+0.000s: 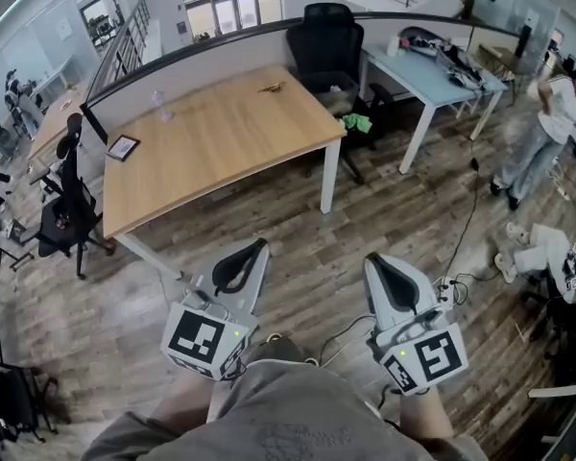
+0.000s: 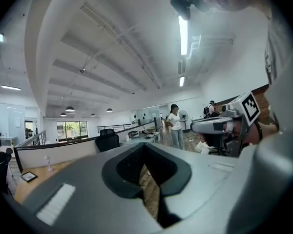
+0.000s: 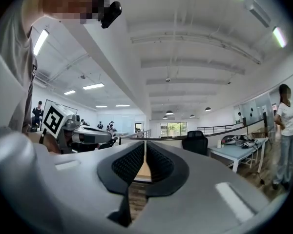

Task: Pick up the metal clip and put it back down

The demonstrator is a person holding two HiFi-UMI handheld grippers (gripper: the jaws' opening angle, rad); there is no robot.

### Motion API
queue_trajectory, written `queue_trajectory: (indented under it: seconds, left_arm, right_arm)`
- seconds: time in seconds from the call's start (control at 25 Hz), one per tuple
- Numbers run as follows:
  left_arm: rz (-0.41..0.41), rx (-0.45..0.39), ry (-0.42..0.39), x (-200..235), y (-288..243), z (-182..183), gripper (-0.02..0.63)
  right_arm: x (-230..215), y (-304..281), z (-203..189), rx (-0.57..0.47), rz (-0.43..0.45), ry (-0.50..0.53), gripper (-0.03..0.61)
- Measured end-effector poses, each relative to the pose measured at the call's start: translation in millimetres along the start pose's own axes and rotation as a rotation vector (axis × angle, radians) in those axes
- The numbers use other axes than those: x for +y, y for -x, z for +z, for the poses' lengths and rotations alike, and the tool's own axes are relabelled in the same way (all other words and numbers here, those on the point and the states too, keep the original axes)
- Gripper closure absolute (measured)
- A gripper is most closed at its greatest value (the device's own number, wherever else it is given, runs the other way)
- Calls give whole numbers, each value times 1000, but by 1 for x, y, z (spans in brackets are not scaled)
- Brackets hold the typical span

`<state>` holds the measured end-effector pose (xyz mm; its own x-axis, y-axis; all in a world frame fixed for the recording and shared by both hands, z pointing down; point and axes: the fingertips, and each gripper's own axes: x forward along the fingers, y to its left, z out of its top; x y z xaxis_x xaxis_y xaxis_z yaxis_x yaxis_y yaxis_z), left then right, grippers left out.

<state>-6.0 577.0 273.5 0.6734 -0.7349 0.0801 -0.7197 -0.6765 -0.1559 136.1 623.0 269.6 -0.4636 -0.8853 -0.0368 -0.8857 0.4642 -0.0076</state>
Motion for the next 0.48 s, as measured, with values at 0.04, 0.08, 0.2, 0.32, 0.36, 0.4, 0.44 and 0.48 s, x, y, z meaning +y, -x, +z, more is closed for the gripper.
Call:
queue_trajectory:
  seconds: [0.04, 0.08, 0.2, 0.32, 0.36, 0.4, 0.44, 0.48]
  left_arm:
    - [3, 0, -5, 1, -2, 1, 612]
    - [6, -1, -11, 2, -4, 1, 612]
    - [15, -6, -26, 8, -9, 0, 612]
    - [20, -5, -18, 17, -16, -6, 612]
    - [20, -3, -15, 21, -20, -8, 612]
    - [20, -1, -13, 25, -25, -9, 612]
    - [19, -1, -12, 30, -30, -11, 612]
    - [17, -2, -10, 35, -36, -12, 612]
  right_arm:
    - [-3, 0, 2, -14, -13, -10, 556]
    - [-5, -1, 3, -25, -20, -17, 544]
    - [-10, -9, 0, -23, -23, -20, 423]
    - [-12, -21, -4, -15, -13, -22, 423]
    - [-13, -26, -6, -11, -8, -20, 423]
    - [-14, -31, -8, -5, -4, -17, 423]
    - [-17, -38, -10, 1, -1, -13, 423]
    - [-19, -45, -12, 7, 2, -8, 423]
